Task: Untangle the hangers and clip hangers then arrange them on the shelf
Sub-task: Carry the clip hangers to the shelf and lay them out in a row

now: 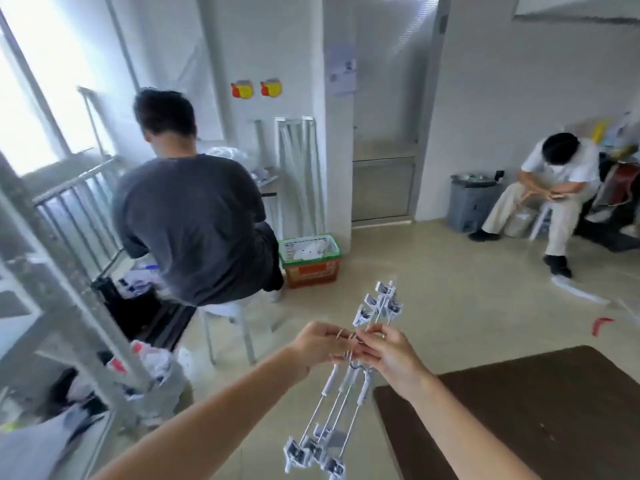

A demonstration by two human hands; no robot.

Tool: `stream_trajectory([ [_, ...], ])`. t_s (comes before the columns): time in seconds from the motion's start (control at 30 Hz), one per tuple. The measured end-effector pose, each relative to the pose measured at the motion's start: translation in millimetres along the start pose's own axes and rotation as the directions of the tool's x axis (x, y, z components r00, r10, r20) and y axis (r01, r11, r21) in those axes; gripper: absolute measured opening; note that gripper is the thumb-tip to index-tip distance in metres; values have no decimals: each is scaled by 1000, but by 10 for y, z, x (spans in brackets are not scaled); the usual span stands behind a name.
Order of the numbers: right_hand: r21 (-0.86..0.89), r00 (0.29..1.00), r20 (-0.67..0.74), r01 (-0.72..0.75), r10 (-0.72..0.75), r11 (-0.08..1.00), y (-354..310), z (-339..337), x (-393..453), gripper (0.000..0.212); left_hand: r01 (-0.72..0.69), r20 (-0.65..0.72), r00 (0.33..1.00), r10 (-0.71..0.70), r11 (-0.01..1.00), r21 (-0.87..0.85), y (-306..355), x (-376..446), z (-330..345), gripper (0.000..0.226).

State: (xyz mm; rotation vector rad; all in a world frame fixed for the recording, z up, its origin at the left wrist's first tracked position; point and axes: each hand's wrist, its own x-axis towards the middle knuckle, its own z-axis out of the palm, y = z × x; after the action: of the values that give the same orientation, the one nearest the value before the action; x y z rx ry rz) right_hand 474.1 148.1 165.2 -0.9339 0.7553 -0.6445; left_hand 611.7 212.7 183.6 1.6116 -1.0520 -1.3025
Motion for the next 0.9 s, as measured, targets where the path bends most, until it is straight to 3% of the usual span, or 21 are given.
stream_trajectory([
  [0.17, -150, 948, 280, -110, 149, 983, 579, 1496, 301, 21, 39, -315, 947, -69, 994, -100, -491, -956, -1207, 2],
  [0.37, -294, 810, 522, -122, 267, 948, 1204, 3115, 301, 17, 23, -616, 766, -182, 966, -257, -882, -2108, -2232, 19],
  [0.53, -386, 562, 726, -143, 396, 911, 1467, 4422, 92, 21, -98, -794, 553, -253, 926, -364, -995, -3061, -2773, 4],
  [0.67, -445, 342, 834, -46, 432, 894, 1507, 5323, -144, 19, -207, -898, 333, -288, 907, -368, -967, -3678, -3129, 16],
  [0.9, -553, -70, 832, -5, 551, 833, 1961, 6576, -525, 18, -316, -909, -46, -414, 869, -380, -1137, -4475, -3512, 7],
])
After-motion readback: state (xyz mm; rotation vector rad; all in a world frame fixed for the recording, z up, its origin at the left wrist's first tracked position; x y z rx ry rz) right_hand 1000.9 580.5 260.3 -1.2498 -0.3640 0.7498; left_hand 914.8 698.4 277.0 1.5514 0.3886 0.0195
